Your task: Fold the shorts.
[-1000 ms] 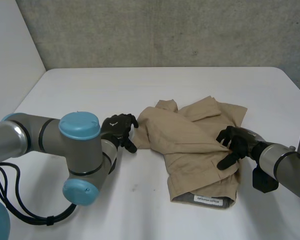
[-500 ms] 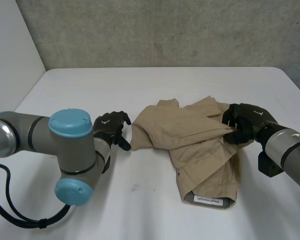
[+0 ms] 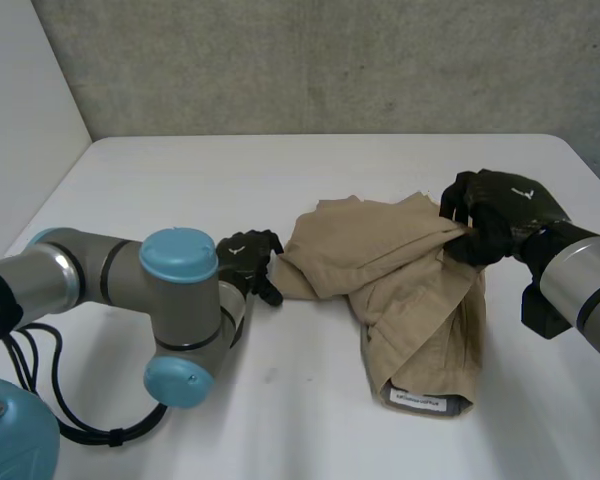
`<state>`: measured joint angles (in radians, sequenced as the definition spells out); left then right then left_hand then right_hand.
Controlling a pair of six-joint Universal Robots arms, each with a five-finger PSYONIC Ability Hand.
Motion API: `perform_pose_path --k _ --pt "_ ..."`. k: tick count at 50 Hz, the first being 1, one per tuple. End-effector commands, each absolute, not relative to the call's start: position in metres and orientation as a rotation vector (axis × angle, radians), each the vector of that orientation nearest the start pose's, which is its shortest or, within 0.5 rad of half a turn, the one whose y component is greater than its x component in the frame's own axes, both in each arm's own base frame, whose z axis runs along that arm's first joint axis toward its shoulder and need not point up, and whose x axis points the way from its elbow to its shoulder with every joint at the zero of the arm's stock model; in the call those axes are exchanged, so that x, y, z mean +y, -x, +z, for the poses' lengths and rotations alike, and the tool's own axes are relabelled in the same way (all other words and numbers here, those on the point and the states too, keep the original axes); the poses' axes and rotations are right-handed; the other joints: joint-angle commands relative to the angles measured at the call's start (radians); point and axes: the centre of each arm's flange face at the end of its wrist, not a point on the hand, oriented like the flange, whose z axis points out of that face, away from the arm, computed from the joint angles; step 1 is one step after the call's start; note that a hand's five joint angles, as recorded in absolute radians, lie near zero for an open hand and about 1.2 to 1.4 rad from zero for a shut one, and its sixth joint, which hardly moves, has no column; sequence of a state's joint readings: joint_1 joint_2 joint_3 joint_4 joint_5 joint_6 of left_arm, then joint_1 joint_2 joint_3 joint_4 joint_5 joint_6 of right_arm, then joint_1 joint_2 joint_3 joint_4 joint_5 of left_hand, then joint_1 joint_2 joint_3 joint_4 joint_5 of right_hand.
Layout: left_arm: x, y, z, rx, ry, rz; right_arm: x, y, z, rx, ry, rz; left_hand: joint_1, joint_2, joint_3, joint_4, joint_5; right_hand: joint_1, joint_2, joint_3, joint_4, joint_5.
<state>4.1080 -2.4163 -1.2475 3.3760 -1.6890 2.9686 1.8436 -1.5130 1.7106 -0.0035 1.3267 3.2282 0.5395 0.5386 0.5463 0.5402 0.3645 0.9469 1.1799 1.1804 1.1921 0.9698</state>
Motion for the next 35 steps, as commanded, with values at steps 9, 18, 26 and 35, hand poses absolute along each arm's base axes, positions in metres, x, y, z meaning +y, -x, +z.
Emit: perform_pose_path --k 9,18,26,35 --pt "-0.295 0.349 0.104 2.767 -0.470 -2.102 -0.229 -0.221 0.282 2.045 0.416 -1.762 0.857 0.858 0.850 0.856 0.857 0.449 0.216 0.216 0.204 0.252" --pt "-0.288 0.319 0.224 2.560 -0.323 -2.400 -0.234 -0.218 0.294 2.089 0.682 -1.902 0.857 0.858 0.850 0.856 0.857 0.449 0.216 0.216 0.204 0.252" --pt "-0.251 0.266 0.356 2.213 -0.305 -2.726 -0.225 -0.212 0.333 2.069 0.926 -2.133 0.857 0.858 0.850 0.856 0.857 0.449 0.216 0.216 0.204 0.252" --pt "-0.206 0.229 0.411 2.082 -0.406 -2.770 -0.202 -0.202 0.367 2.083 1.060 -2.216 0.857 0.858 0.850 0.856 0.857 0.449 0.216 0.216 0.204 0.252"
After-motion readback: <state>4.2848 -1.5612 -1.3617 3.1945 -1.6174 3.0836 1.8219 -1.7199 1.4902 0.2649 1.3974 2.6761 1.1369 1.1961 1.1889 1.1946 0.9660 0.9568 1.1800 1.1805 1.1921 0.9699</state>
